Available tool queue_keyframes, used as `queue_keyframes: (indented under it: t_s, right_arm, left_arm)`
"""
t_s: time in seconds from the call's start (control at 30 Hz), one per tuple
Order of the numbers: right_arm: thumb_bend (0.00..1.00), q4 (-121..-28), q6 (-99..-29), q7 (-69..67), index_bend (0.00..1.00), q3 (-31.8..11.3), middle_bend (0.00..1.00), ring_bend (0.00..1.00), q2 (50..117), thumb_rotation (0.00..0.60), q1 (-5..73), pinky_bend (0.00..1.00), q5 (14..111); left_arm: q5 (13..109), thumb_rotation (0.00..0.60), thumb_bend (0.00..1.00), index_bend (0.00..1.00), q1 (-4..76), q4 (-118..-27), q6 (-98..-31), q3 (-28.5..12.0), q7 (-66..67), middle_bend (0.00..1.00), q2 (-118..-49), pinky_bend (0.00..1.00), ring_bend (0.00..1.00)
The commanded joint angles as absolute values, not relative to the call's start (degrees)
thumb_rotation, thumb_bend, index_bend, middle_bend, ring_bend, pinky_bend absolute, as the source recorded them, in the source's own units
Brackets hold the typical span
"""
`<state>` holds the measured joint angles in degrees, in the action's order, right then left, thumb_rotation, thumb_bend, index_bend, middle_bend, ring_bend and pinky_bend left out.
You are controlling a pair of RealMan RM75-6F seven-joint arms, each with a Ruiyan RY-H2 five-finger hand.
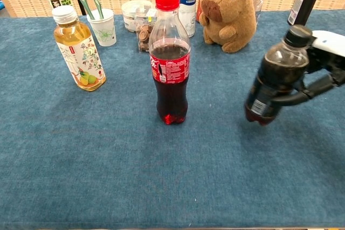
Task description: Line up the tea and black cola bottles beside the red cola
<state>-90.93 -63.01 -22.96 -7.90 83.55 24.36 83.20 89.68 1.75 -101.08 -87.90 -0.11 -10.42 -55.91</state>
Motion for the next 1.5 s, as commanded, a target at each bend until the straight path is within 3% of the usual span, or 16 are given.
queue_keyframes:
  t_s: [0.03,0.4,1.5]
  right_arm:
    - [0.55,-92.97,-60.95,-20.56,0.6,-9.61,0.63,0.7,85.25,0.6,26.21,0.63,80.42]
    - [0.57,-91.12,-56.93,-13.49,0.59,-11.09,0.63,0.7,90.98,0.6,30.15,0.63,74.26]
    - [0.57,-86.52,-57.91,-8.78,0.59,-13.32,0.63,0.7,97.09,0.6,34.18,0.6,72.23]
  left_arm:
    - [89.48,0.6,0.03,0.0,1.84,-101.11,-87.73,-0.2,-10.68,0.0,-55.78,0.0,0.0]
    - [89.4,0.6,0.03,0.0,2.0,-100.72,-87.44,-0.23,-12.51,0.0,-55.11,0.0,0.0]
    - [88.5,0.6,0.03,0.0,2.46,-100.08,-87.41,-1.13,-13.25,0.0,-55.11,0.0,0.0]
